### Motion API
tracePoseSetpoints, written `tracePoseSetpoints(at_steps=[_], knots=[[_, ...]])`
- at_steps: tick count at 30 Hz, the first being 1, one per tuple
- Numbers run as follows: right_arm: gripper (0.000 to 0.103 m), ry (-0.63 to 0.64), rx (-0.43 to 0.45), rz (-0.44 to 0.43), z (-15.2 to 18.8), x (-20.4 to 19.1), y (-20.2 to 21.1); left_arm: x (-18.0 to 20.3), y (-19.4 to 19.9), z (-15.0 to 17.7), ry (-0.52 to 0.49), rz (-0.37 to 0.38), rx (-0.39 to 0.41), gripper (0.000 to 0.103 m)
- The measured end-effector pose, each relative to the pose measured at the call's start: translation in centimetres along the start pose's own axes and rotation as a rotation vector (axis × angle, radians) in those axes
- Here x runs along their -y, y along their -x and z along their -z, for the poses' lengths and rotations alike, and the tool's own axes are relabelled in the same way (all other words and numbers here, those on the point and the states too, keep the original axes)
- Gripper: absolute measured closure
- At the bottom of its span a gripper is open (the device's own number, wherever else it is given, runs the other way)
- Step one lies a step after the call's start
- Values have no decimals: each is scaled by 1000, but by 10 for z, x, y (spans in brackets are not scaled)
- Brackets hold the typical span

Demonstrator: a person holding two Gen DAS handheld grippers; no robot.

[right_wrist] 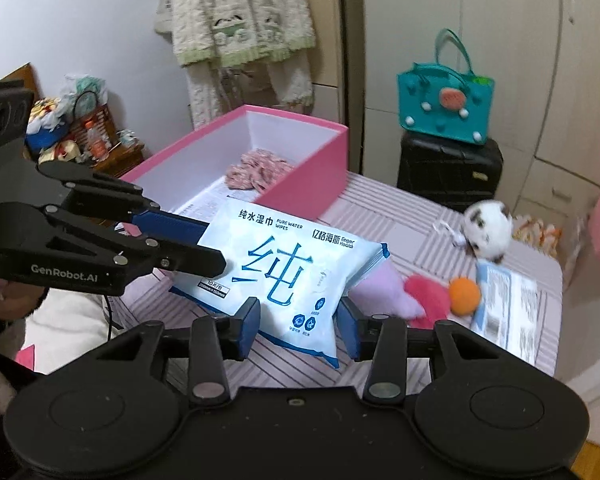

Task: Organize soft objects
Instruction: 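Lift the wipes pack with both grippers and carry it toward the pink box, then lower the wipes pack into the pink box beside the cloth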

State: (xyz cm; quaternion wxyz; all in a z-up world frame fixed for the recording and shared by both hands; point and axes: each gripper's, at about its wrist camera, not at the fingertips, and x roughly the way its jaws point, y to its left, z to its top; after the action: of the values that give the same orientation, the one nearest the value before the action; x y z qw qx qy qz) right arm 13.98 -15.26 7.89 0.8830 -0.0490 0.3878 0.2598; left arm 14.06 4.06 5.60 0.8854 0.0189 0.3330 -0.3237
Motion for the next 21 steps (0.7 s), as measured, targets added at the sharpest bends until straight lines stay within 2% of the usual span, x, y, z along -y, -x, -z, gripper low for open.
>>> tracePoseSetpoints(at_steps=[11,16,21], knots=[[52,174,24,-58,-46,-36,-20,-44,35,-8,53,-96,93,78],[52,231,40,-89,-69,-42,-47,-81,33,-12,135,-160,92,78],[52,254,44,-183,-93,-46,-76,-123,16,-27,199,-259,63,77]])
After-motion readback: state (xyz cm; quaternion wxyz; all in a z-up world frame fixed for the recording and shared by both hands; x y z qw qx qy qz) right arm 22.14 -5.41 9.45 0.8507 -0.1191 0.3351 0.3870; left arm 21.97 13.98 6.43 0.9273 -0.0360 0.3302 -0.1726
